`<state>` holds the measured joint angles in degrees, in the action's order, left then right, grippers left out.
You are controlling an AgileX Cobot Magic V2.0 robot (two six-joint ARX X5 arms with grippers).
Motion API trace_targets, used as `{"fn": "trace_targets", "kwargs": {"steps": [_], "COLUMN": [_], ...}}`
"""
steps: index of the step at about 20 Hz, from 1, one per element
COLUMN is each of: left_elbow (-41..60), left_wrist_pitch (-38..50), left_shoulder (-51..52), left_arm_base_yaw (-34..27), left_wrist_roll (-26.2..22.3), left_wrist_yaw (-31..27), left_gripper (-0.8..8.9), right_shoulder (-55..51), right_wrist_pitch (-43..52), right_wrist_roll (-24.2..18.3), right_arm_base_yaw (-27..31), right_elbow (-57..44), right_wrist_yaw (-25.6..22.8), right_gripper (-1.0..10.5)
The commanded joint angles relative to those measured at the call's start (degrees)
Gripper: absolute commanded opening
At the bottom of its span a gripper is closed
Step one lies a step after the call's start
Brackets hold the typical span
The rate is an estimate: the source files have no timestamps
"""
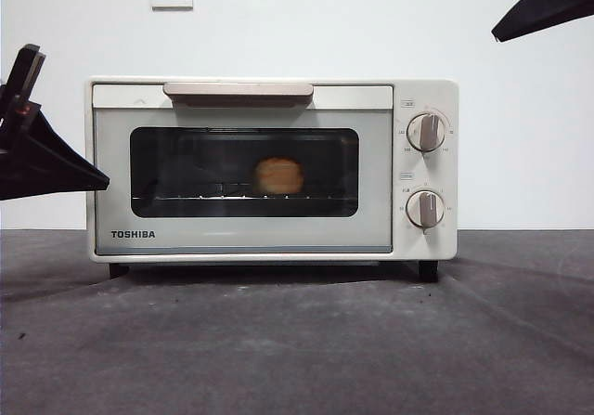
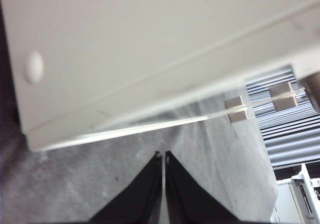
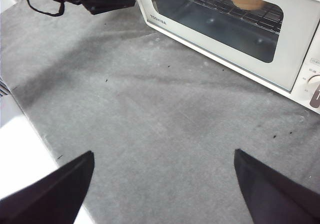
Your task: The left arm flap open the oven, the right arm pick bread and place it into oven, the left arm flap close the oven
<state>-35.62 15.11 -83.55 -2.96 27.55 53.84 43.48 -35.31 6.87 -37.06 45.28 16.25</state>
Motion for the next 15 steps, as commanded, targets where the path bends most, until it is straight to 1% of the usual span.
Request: {"fn": "trace_targets", "kwargs": {"steps": [1,3,5,6,9,12,13,15], "left_elbow": [-0.74,-0.76,-0.87,-1.18,-2.64,-5.25,-6.10,-7.13], "left_wrist_pitch": [-1.53,-5.49,-11.28,-14.99,-26.86,-38.32,-41.27,-45.35], "left_shoulder": [4.79,10.82,18.03,21.75,32.28,41.20,43.78,48.39], "left_arm_base_yaw": [1.49,2.95,4.79,5.81,8.87,11.28,11.69,11.93], "left_wrist_roll": [-1.75,-3.43,-6.51,-8.48,-13.57,-18.29,-19.28,-20.02], "left_wrist_yaw": [-1.01,-5.20,-10.19,-12.68,-19.54,-26.71,-28.55,-29.97], "left_gripper": [0.16,0.16,0.17,0.17,0.17,0.17,0.17,0.16], "right_shoulder": [0.24,0.26,0.26,0.26,0.26,0.26,0.26,0.26], "right_wrist_pitch": [0.52,0.55,0.57,0.59,0.74,1.55,2.08,2.89], "right_wrist_roll": [0.37,0.35,0.31,0.15,0.13,0.11,0.13,0.13], "right_arm_base_yaw": [-0.31,-0.31,-0.31,-0.31,-0.31,-0.31,-0.31,-0.31], "right_elbow": [0.81,0.81,0.81,0.81,0.81,0.81,0.81,0.81], "right_wrist_yaw": [-0.24,-0.24,-0.26,-0.31,-2.99,-3.19,-3.19,-3.19], "right_gripper": [4.4,4.4,4.4,4.4,4.4,4.4,4.4,4.4]}}
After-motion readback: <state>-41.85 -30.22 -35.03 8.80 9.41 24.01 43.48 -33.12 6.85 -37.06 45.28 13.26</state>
